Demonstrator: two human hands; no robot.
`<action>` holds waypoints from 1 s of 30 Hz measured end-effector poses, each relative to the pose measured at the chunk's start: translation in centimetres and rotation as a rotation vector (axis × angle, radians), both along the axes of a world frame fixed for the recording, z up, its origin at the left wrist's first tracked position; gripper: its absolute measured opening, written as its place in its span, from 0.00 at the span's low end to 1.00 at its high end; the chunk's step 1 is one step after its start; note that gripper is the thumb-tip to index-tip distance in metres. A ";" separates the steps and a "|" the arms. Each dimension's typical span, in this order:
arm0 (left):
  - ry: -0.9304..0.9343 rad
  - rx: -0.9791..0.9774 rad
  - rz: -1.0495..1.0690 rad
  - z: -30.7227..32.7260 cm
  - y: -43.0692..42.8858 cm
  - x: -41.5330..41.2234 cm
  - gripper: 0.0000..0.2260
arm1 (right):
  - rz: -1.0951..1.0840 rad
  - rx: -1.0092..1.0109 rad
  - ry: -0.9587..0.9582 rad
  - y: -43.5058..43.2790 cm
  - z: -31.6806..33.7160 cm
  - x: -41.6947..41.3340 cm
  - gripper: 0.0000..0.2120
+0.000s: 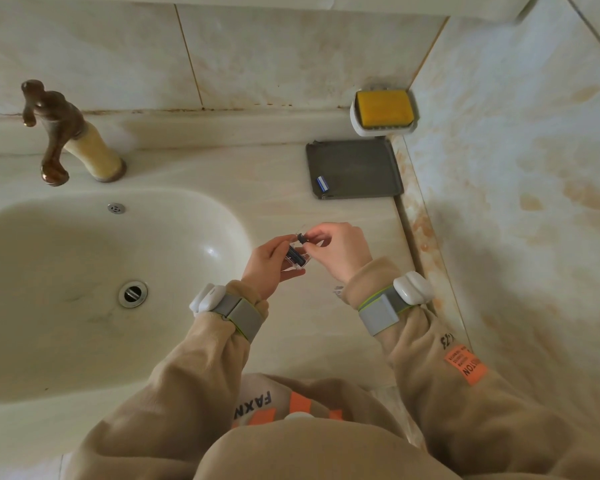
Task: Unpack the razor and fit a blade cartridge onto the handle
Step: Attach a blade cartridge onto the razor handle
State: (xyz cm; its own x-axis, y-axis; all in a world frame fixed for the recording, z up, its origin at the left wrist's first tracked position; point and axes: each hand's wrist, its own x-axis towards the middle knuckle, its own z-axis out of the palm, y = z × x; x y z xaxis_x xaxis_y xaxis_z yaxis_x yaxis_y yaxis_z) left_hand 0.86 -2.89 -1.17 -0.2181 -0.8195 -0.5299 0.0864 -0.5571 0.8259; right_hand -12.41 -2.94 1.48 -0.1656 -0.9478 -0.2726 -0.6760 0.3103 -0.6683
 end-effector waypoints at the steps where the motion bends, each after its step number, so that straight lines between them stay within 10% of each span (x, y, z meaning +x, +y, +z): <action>1: -0.002 -0.004 -0.001 0.0 0.0 0.0 0.14 | 0.004 -0.004 0.016 0.0 -0.2 0.1 0.05; 30: -0.042 -0.023 -0.032 0.0 -0.1 -0.3 0.15 | -0.061 0.024 -0.162 -0.2 0.0 -0.4 0.12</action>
State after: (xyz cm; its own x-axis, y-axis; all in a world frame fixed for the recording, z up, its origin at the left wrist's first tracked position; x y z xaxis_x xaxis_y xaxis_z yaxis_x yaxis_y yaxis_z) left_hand 0.55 -2.96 -1.21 -0.2223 -0.8248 -0.5199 0.0337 -0.5394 0.8414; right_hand -12.85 -3.14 1.51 -0.1746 -0.9304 -0.3224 -0.5392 0.3643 -0.7593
